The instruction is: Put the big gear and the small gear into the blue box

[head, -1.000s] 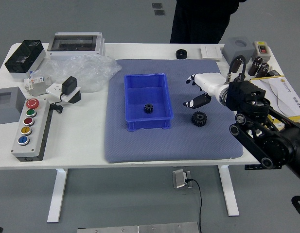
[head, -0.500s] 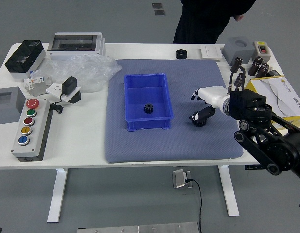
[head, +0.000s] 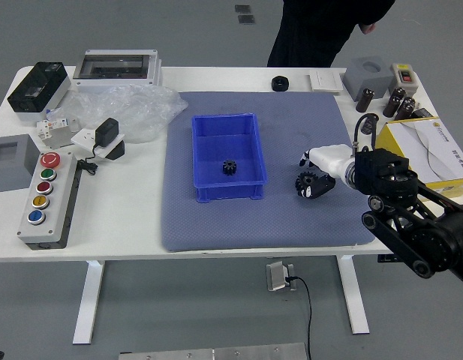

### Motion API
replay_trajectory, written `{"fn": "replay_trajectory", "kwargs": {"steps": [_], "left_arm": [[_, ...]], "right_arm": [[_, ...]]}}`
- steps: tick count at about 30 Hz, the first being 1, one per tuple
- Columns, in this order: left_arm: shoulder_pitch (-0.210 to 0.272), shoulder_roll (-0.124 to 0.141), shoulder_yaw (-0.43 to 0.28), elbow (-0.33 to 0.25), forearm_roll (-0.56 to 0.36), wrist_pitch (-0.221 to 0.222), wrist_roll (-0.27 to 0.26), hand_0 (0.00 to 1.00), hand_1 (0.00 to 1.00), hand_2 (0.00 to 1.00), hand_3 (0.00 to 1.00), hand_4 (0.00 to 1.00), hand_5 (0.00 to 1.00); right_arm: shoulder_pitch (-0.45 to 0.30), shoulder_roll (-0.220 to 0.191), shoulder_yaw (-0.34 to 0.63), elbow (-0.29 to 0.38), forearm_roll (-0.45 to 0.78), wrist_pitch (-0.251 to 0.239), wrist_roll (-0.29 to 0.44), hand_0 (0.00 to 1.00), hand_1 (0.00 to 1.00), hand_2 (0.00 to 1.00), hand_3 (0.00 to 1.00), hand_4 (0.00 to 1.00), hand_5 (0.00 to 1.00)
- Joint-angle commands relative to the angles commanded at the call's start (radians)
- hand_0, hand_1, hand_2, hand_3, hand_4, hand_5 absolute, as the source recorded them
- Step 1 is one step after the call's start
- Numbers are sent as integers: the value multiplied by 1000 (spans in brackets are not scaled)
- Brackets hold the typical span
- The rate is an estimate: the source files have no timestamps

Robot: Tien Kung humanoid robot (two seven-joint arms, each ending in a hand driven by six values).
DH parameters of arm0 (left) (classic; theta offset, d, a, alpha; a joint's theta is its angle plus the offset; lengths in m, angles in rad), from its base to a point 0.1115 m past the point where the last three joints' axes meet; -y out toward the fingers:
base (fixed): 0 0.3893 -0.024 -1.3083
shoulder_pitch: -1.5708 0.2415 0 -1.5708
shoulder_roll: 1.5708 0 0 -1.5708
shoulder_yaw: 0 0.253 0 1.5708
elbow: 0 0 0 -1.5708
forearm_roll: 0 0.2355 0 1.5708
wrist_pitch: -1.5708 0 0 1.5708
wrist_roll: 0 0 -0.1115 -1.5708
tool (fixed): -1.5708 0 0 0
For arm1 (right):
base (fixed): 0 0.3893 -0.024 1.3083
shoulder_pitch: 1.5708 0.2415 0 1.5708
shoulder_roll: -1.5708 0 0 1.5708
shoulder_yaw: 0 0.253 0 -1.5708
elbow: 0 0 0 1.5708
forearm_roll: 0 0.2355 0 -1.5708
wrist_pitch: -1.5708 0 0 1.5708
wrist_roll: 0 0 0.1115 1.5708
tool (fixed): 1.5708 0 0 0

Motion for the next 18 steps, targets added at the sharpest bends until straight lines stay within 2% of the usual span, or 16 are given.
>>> {"fn": "replay_trajectory", "kwargs": {"steps": [17,18], "left_arm": [[-2,0,0,0,4,-1,0,824,784,779,750,659,379],[-2,0,0,0,5,-1,0,824,784,779,750,659,379]], "right_arm": [[-10,20,-17,-24,-16,-22,-5,713,686,774,799,788,410],[-11,21,-18,-25,-18,-25,-5,676,642,720,706,736,410]]}}
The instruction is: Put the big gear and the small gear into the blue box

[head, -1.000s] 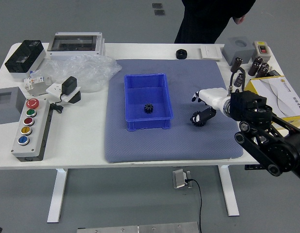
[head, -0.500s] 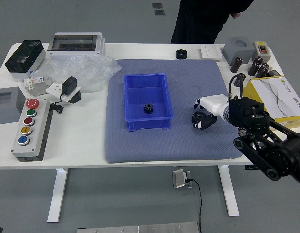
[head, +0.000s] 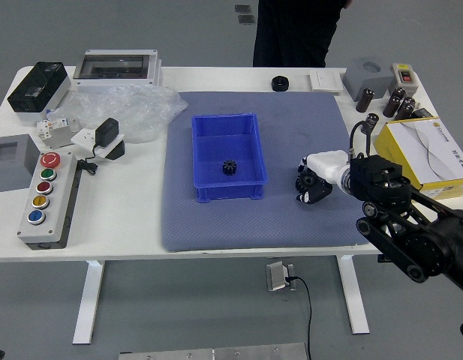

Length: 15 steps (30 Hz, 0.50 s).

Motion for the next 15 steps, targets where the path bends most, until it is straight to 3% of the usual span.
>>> {"fn": "replay_trajectory", "kwargs": {"steps": [5,6,11,12,15], "left_arm": [[0,-1,1,0,0,0,0,824,784,779,750,659,379],[0,-1,1,0,0,0,0,824,783,779,750,658,379],[-1,-1,-1,0,0,0,0,824,783,779,750,658,379],[-1,-1,-1,0,0,0,0,824,784,779,750,658,379],[-1,-2,-1,0,0,0,0,824,784,779,750,658,379]], "right_arm": [[-3,2,-5,-3,-9,-18,-1,676,642,720,706,736,410],[-3,2,-6,-3,-11,-24,-1,600,549,595,635,585,419],[-5,2,-9,-4,-20,-52,2,600,549,595,635,585,419],[-5,2,-9,-5,-22,-56,3,531,477,502,587,519,413],[-6,1,-9,-6,-27,-67,5,531,477,502,587,519,413]]}}
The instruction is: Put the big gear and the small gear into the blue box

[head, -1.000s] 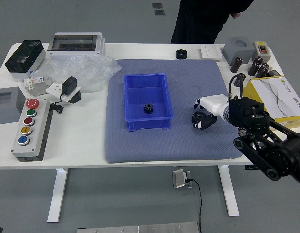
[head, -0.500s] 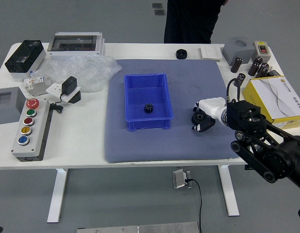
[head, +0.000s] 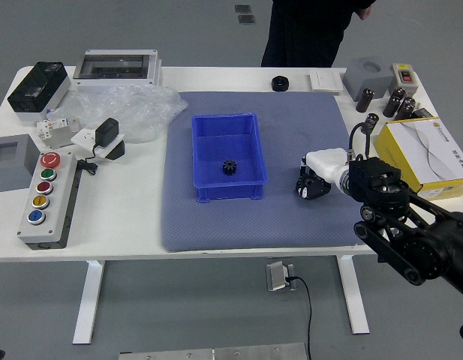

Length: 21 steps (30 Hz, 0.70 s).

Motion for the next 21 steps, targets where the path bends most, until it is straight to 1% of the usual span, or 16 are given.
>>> {"fn": "replay_trajectory", "kwargs": {"steps": [2,3,12,14,15,21], "left_arm": [[0,0,0,0,-1,0,0,824,784,779,750,658,379],[0,-1,0,0,-1,0,0,823,783,779,750,658,379],[0,-1,0,0,-2,1,0,823,783,779,750,659,379],[0,-1,0,0,-2,1,0,823,783,779,750,659,379],[0,-1,0,0,-2,1,0,824,783,779,750,659,379],[0,-1,-1,0,-3,0,0,823,783,779,750,660,379]], "right_arm": [[-1,0,0,-2,-3,-6,1,531,477,502,587,519,413],[-2,0,0,-3,-4,-8,2,480,444,459,558,472,384],[-4,-1,3,-7,-11,-18,3,486,441,461,554,455,373],[-1,-2,9,-4,-10,-22,4,486,441,461,554,455,373],[1,-3,12,-3,-9,-24,4,491,433,452,542,436,357],[20,-10,38,7,-5,-26,2,493,434,449,538,431,353]]}}
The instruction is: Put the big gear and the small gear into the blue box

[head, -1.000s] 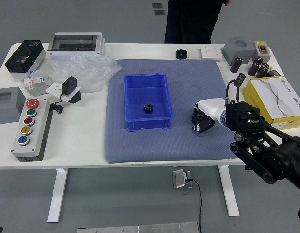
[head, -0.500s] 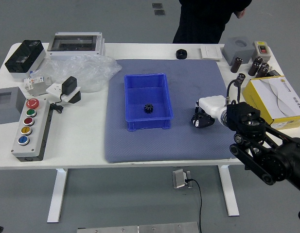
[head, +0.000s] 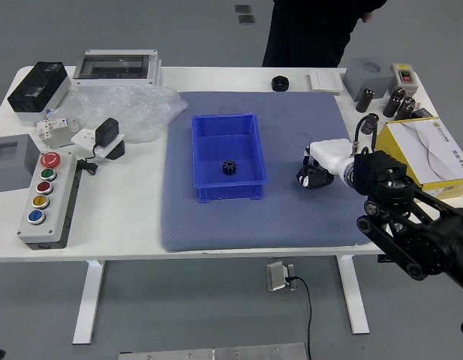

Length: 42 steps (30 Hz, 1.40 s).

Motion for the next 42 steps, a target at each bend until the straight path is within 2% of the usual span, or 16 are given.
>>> {"fn": "replay_trajectory", "kwargs": {"steps": [8,12,15,21,25,29,30,35,36,41,42], "left_arm": [[1,4,-2,0,0,0,0,824,784,779,751,660,379],[2,4,-1,0,0,0,0,824,784,779,750,659,377],[3,5,-1,0,2,-1,0,824,784,779,750,659,377],[5,4,-2,0,11,-4,1,824,784,779,750,659,378],[8,1,-2,0,20,-6,3,824,784,779,751,660,378],[8,-2,-1,0,25,-7,3,824,784,779,751,660,378],[8,-3,-1,0,26,-7,3,824,784,779,751,659,377],[9,-2,-3,0,33,-8,3,824,784,779,751,659,377],[9,-1,-3,0,33,-8,3,824,784,779,750,659,377],[9,-1,-3,0,36,-8,3,824,784,779,750,659,377],[9,-2,-3,0,36,-9,3,824,784,779,750,659,379]], "right_arm": [[69,-13,38,34,3,12,-6,494,433,449,537,425,350],[119,10,47,44,1,18,-8,488,433,447,536,425,350],[155,48,47,39,-1,18,-8,488,433,447,536,425,350],[206,156,34,-8,-4,7,-2,489,433,444,534,425,350],[219,232,21,-53,1,-12,6,492,438,452,531,428,353],[219,284,8,-87,9,-23,10,492,438,452,531,428,353],[218,292,6,-94,12,-23,10,558,506,525,621,504,393],[213,313,5,-119,28,-12,10,558,506,525,621,504,393],[213,315,8,-121,31,-10,11,720,689,773,877,804,569],[213,316,27,-127,44,-1,16,720,689,773,877,804,569],[213,316,30,-127,45,-1,17,849,834,930,971,873,626]]}}
